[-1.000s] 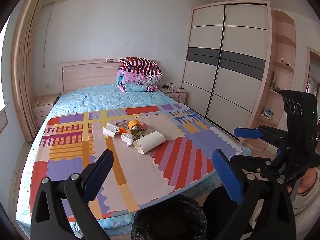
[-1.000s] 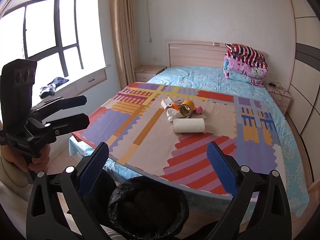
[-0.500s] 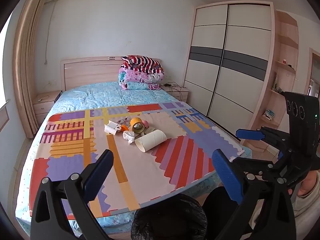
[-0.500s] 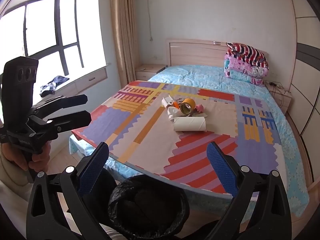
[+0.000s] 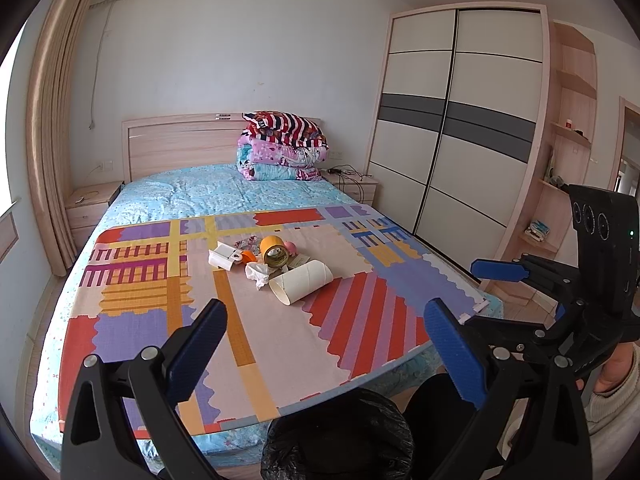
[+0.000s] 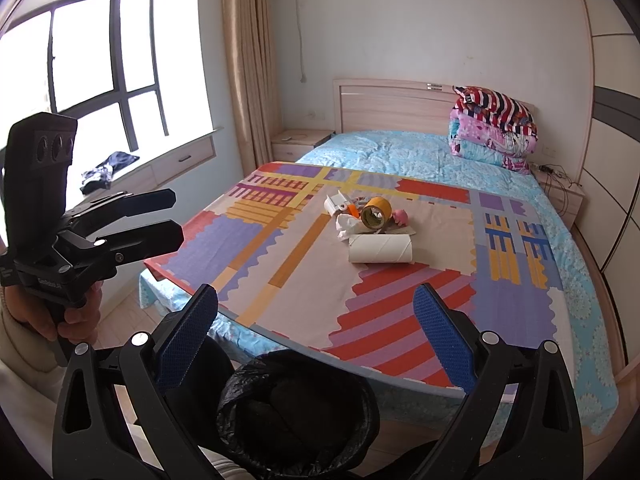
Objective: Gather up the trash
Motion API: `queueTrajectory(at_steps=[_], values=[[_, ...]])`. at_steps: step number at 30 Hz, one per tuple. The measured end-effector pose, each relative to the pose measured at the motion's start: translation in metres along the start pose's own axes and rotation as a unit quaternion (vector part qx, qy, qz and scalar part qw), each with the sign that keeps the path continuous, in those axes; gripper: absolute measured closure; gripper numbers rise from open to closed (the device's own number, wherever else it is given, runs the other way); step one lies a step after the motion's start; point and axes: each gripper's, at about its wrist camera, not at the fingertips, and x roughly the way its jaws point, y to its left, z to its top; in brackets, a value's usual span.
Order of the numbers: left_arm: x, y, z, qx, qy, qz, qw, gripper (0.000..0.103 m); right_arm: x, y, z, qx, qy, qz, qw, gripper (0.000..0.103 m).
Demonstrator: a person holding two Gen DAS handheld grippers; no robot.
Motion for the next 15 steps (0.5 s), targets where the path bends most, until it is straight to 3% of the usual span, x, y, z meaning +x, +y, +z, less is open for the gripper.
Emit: queueTrajectory(at_steps=[15], values=[[-0.0009,-0.0038,-0.0002,-0.006,0.0,-0.001,1.0,0.008,0.0002,0.0012,-0.0001,-0.001,-0.001,0.001,1.0,0.004]])
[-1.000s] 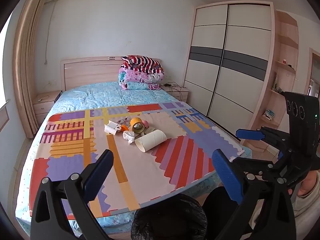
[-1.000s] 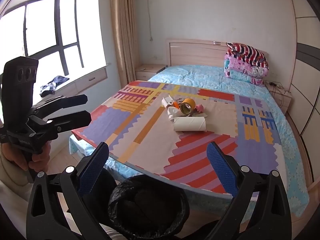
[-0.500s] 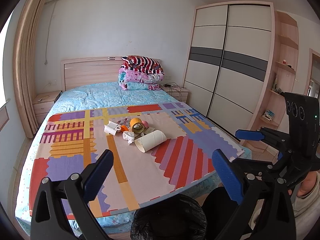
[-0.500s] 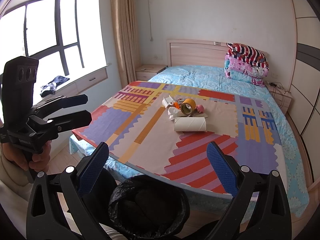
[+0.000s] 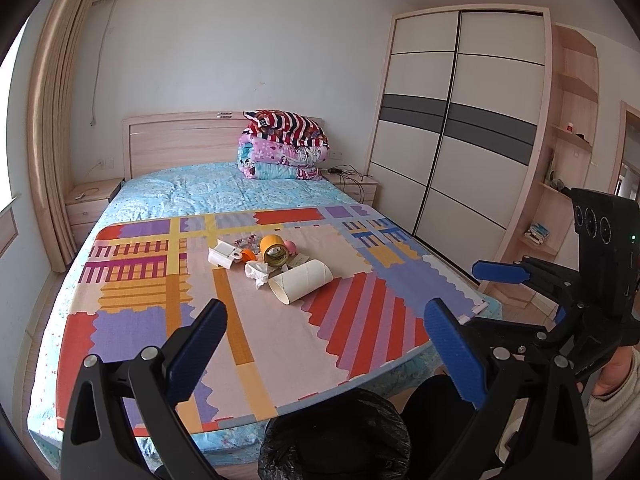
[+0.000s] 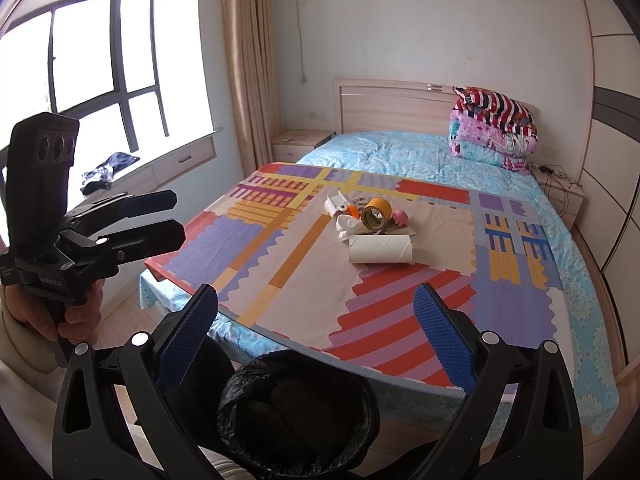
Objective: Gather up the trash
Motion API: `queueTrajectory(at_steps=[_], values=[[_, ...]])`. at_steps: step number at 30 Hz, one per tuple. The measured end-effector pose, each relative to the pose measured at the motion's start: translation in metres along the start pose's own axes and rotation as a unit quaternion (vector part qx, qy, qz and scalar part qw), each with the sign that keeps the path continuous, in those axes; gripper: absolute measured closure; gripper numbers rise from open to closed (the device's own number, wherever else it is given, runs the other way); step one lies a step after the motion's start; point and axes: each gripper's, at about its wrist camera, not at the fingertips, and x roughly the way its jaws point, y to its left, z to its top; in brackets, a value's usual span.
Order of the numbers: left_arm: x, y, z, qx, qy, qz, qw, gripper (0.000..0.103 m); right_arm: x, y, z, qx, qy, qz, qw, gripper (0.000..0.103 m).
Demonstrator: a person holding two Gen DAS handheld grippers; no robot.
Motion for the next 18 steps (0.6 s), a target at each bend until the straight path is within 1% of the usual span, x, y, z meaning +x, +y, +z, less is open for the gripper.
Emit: queueTrajectory(at_steps=[18], values=[[-0.0007,0.0011,-0.0014,-0.002,0.0,0.001,1.0,0.008,-0.0036,0.001,-0.0008,-0.003,-0.004,0.004,1.0,0.004]])
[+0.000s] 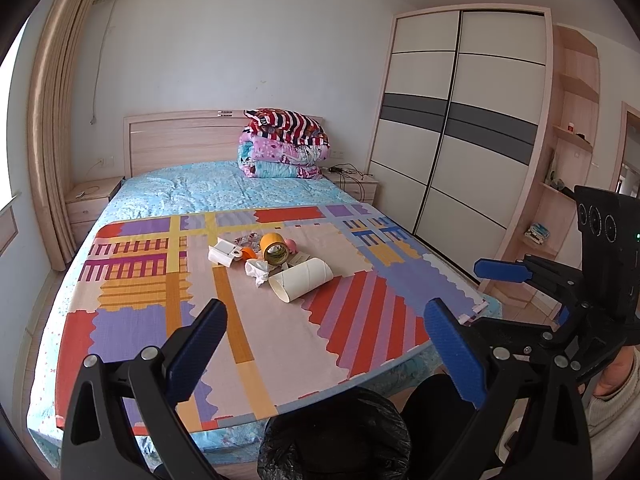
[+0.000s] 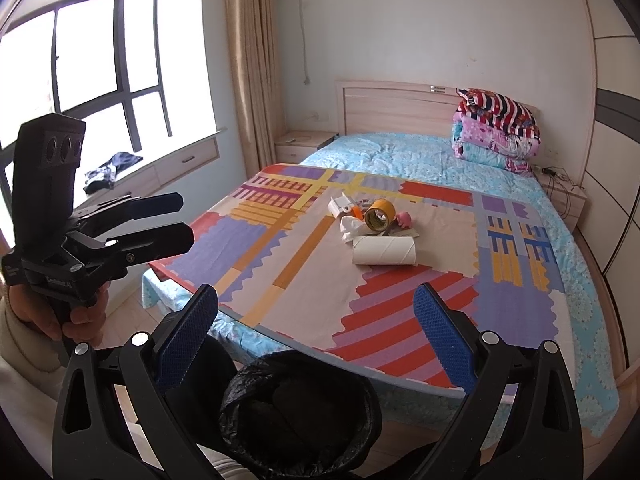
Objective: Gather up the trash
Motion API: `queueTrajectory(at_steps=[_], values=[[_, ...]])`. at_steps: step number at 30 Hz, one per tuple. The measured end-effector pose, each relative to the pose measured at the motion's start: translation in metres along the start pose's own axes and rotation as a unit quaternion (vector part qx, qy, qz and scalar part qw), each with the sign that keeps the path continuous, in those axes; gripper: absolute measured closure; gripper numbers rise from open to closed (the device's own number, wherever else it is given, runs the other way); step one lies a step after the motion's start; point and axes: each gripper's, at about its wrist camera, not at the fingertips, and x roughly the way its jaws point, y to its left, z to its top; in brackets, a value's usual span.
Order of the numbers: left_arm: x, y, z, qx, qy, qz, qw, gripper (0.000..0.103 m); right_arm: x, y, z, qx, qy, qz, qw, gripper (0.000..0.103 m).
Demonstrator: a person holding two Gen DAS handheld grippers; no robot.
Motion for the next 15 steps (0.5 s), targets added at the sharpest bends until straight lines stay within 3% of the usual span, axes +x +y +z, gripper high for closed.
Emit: queueTrajectory(at_steps=[15], values=[[0.0005,0.0,-0.0003,0.0,0.002,-0.001,1.0,0.008,-0.0004,0.0,-0.0003,0.001,0.001,-0.001,1.0,0.004]])
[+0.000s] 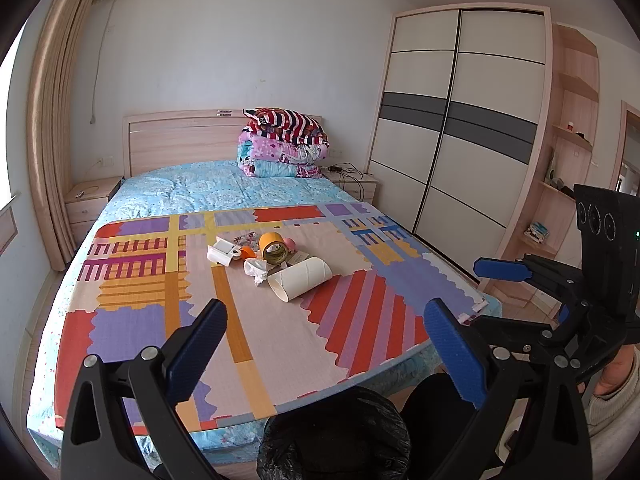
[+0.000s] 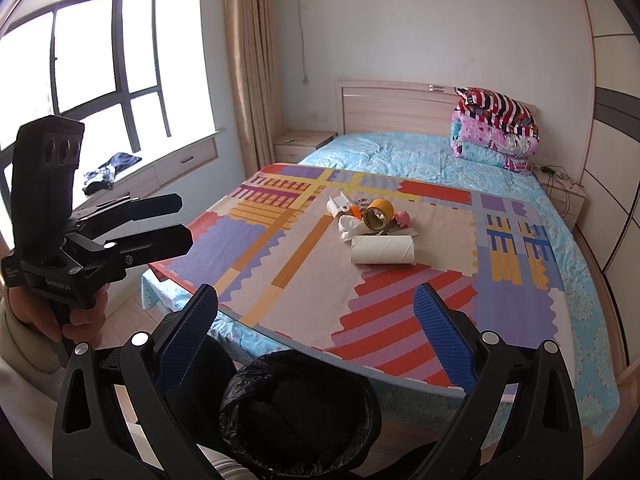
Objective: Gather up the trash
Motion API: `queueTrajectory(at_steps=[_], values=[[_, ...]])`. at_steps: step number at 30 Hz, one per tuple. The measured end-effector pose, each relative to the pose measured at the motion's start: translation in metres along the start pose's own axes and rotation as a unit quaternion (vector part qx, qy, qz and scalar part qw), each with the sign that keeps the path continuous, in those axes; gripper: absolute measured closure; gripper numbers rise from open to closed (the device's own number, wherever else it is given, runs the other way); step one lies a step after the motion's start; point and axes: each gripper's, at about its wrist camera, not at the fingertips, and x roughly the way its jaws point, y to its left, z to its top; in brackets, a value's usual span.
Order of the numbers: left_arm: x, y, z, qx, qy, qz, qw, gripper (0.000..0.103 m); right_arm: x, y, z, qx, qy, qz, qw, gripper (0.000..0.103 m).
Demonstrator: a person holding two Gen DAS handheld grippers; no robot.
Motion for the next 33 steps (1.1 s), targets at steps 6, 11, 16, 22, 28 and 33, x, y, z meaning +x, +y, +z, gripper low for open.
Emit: queueTrajectory(at_steps=[6,11,16,22,28,33], values=[[0.0,0.0,0.0,-0.001,0.0,0.001,1.0,0.008,0.0,0.0,0.0,0.001,0.001,0.0,1.0,0.004],[0.007,0.007,-0.003,-0.019,0.009,-0.002,0.9998,0.008,0.003,-0.004,0.0,0.009,0.004,0.002,1.0,0.004],[0.017,0.016,-0.004,-0.03,0.018,-0.005,0.9994,0.008,0.011,-0.015,-0.001,0.024,0.009,0.005,1.0,0.004],[0.034,0.029,0.001,-0.035,0.025,-0.021,0.9989,0.008,0.03,-0.03,0.003,0.033,0.016,0.011,0.999,0.004],[0.064,0.046,0.012,-0.041,0.04,-0.015,0.9982,0.008,0.058,-0.052,0.011,0.05,0.028,0.017,0.998,0.004],[0.1,0.064,0.019,-0.048,0.06,-0.012,0.9969,0.018,0.085,-0.073,0.02,0.062,0.039,0.016,0.997,0.004]])
